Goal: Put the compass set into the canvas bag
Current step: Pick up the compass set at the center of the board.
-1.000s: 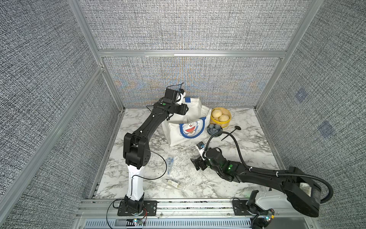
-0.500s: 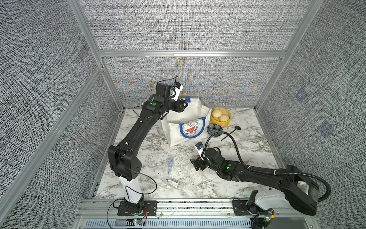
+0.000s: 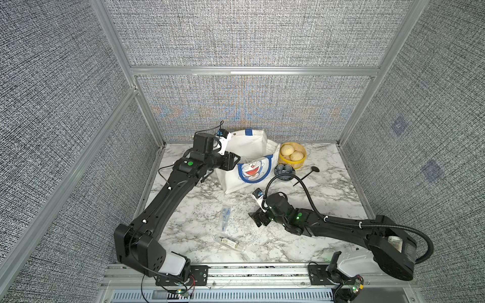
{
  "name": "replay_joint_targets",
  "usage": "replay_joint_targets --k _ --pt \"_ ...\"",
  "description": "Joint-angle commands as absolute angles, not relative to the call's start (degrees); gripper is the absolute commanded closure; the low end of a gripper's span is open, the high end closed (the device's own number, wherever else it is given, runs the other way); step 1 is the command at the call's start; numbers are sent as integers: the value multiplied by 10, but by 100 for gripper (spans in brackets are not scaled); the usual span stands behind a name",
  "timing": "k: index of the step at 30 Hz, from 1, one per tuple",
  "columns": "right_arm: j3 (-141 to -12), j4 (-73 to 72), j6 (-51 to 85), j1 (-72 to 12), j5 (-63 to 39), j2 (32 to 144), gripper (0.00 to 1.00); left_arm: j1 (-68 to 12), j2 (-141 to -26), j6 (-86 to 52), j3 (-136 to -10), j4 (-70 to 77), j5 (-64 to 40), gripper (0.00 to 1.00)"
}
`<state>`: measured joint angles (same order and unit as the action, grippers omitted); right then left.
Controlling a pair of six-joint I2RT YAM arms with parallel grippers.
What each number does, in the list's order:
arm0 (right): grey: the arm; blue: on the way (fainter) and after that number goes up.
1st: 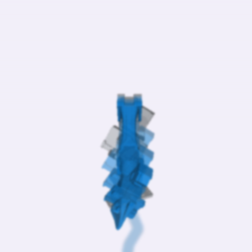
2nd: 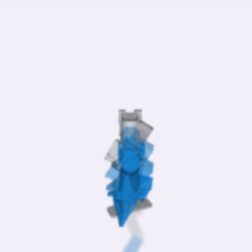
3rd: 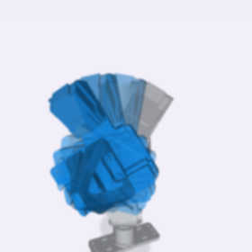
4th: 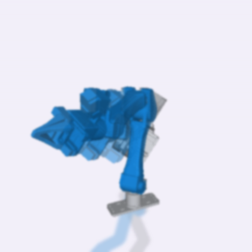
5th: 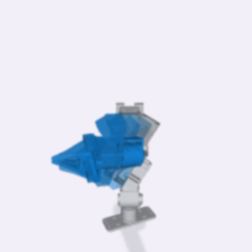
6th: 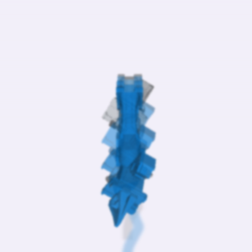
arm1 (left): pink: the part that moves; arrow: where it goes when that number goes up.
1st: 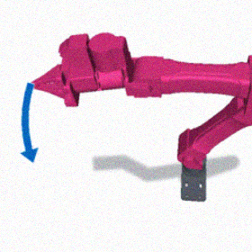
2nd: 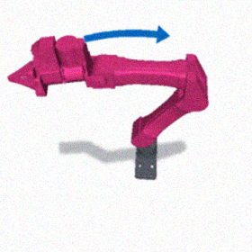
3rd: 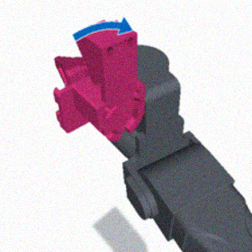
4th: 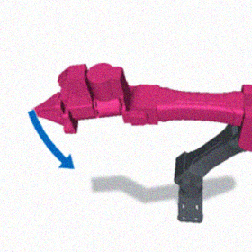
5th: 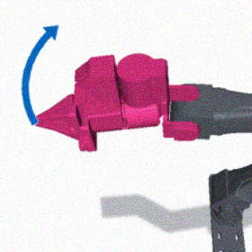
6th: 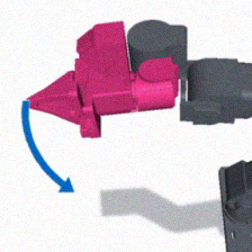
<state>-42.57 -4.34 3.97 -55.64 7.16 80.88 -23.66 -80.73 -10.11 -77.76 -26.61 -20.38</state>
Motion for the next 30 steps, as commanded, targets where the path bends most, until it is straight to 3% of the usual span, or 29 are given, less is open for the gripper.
replay_joint_targets --k 1,12,25,30 --pt "-453 54 17 -581 39 810 6 -233 -776 -111 -732 -226 -176 47" --pt "-560 178 68 -686 -6 899 8 -224 -744 -131 -693 -221 -171 46" --pt "-705 268 57 -728 -9 1069 9 -221 -745 -129 -700 -237 -184 44" --pt "-718 291 60 -737 9 1101 16 -218 -746 -130 -700 -236 -187 44"
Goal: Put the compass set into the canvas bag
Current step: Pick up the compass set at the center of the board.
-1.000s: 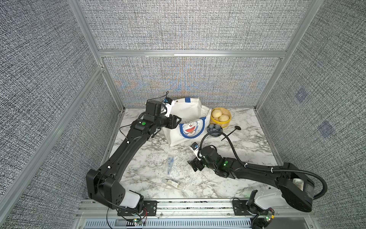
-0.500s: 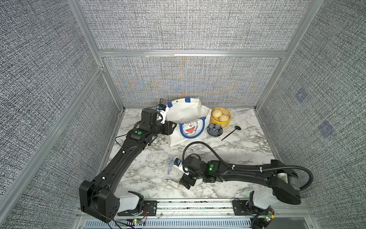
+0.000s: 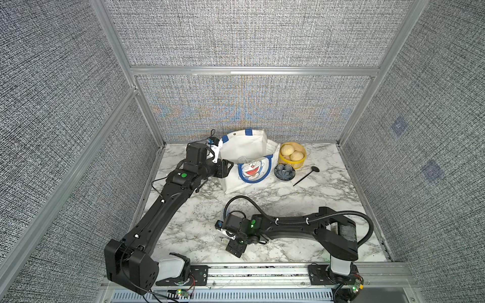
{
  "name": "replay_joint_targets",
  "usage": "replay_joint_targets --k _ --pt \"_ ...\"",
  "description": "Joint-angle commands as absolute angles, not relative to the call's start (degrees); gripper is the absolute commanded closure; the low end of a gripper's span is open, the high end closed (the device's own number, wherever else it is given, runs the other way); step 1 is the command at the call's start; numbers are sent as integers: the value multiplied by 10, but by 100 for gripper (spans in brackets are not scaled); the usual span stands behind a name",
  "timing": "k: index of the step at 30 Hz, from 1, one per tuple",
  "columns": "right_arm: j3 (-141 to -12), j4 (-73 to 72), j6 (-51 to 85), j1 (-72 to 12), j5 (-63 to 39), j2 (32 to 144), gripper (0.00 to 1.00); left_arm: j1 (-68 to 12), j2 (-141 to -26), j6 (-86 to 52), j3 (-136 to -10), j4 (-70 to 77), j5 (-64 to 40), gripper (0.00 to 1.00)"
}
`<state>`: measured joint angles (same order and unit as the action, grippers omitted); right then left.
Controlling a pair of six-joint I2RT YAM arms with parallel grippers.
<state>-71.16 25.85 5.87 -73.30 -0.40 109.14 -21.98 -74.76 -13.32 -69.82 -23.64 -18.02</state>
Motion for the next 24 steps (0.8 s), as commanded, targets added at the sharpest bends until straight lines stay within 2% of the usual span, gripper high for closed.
replay_joint_targets --k 1,4,11,13,18,24 --pt "-718 291 59 -739 13 1106 17 -217 -747 -130 -700 -235 -189 44" --pt "-719 288 58 -747 24 1118 22 -215 -748 -131 -700 -235 -193 44" --pt "-715 274 69 -748 38 1127 44 -212 -747 -129 -701 -236 -195 44" --pt "-707 270 74 -748 45 1117 46 -211 -747 -127 -701 -236 -196 44" --pt "-666 238 97 -742 66 1070 63 -209 -750 -125 -701 -235 -199 44" --pt "-581 157 116 -713 83 982 67 -210 -746 -116 -697 -223 -217 44"
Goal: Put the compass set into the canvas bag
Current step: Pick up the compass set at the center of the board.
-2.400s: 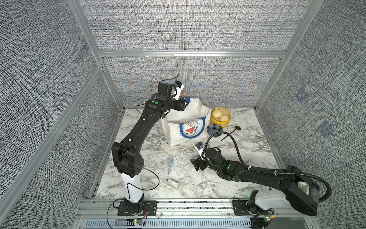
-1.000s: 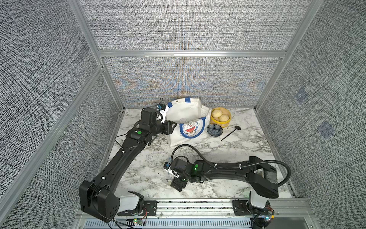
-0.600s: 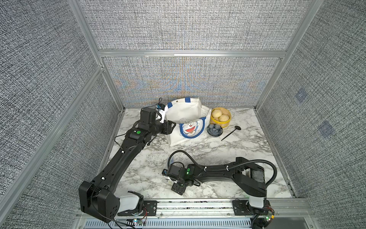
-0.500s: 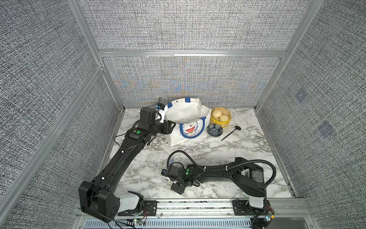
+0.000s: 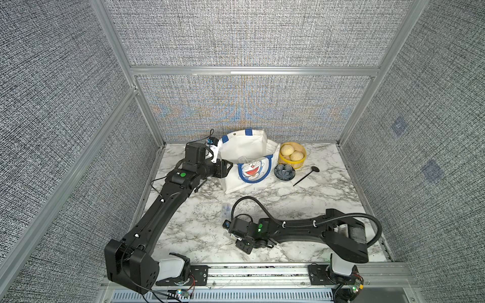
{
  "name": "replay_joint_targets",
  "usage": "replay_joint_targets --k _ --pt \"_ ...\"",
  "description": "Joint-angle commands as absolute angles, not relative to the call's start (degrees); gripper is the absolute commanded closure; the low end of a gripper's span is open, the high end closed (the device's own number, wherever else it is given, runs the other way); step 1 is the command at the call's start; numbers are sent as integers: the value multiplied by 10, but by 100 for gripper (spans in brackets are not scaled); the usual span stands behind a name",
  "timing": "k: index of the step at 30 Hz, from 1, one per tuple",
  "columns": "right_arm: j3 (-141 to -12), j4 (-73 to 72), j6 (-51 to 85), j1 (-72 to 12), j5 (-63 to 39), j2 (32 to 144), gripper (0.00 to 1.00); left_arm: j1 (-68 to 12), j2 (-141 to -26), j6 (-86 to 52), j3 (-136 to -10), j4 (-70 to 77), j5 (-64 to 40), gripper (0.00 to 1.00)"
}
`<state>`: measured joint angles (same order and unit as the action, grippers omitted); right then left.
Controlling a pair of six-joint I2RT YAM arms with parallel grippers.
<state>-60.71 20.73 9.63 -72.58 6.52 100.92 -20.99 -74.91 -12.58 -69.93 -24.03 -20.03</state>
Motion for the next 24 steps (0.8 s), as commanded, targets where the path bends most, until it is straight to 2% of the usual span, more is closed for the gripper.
replay_joint_targets --k 1,9,14,24 --pt "-559 139 120 -703 82 959 69 -209 -744 -115 -694 -217 -224 44" --pt "-478 69 87 -618 124 797 79 -221 -771 -132 -719 -207 -287 44" --pt "-470 41 71 -547 117 723 83 -265 -802 -136 -751 -220 -289 42" --pt "-510 13 54 -489 122 687 87 -311 -859 -165 -788 -216 -309 39"
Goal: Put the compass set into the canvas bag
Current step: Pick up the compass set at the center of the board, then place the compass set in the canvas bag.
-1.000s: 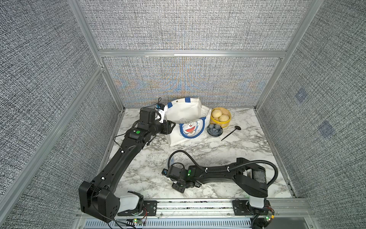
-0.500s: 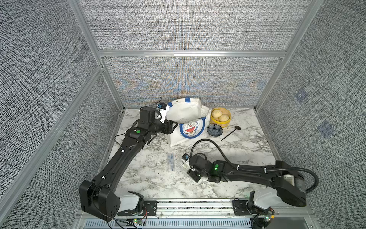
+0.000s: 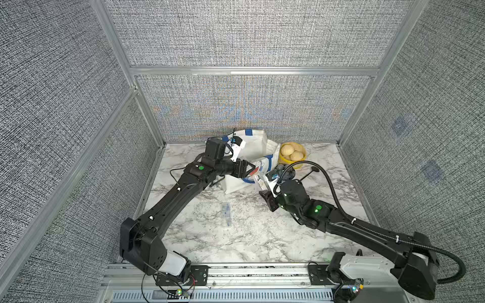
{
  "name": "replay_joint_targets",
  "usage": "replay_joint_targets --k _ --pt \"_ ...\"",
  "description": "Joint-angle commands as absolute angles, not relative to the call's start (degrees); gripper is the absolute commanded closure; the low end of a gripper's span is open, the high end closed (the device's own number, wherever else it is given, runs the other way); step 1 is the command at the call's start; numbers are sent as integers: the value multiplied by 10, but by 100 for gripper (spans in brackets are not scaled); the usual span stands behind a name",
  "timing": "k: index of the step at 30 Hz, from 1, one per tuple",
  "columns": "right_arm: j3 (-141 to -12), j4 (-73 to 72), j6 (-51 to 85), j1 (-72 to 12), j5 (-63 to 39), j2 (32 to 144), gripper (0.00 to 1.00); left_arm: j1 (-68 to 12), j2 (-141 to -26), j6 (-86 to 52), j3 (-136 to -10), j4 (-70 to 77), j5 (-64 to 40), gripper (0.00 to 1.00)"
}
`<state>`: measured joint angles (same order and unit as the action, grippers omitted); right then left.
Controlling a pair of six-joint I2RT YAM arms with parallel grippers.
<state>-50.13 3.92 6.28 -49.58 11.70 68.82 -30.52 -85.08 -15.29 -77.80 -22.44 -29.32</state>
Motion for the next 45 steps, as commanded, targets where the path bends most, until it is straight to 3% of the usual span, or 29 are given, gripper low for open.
replay_joint_targets --k 1,7,11,17,26,28,30,32,35,38,45 --pt "-513 10 54 -486 121 687 87 -314 -866 -167 -792 -214 -313 39" --pt "-519 -8 52 -481 113 691 89 -328 -894 -179 -813 -202 -333 40" --pt "-521 -12 53 -480 111 690 90 -335 -910 -187 -825 -203 -339 49" --pt "-520 -18 51 -479 112 691 91 -338 -914 -195 -825 -202 -343 70" --pt "-516 -25 52 -478 112 695 88 -339 -922 -197 -836 -208 -351 86" --pt "-515 -26 52 -479 112 697 81 -339 -922 -198 -837 -209 -347 88" --pt "-512 -28 52 -478 113 696 67 -339 -922 -197 -839 -209 -341 89" --pt "-504 -28 49 -478 118 694 40 -339 -923 -193 -844 -210 -333 90" --pt "-476 -34 48 -478 127 683 19 -339 -930 -179 -869 -231 -313 91" --pt "-430 -57 45 -478 123 667 11 -334 -941 -172 -900 -244 -300 92" --pt "-312 -154 49 -478 84 633 10 -317 -988 -136 -1032 -313 -264 93"
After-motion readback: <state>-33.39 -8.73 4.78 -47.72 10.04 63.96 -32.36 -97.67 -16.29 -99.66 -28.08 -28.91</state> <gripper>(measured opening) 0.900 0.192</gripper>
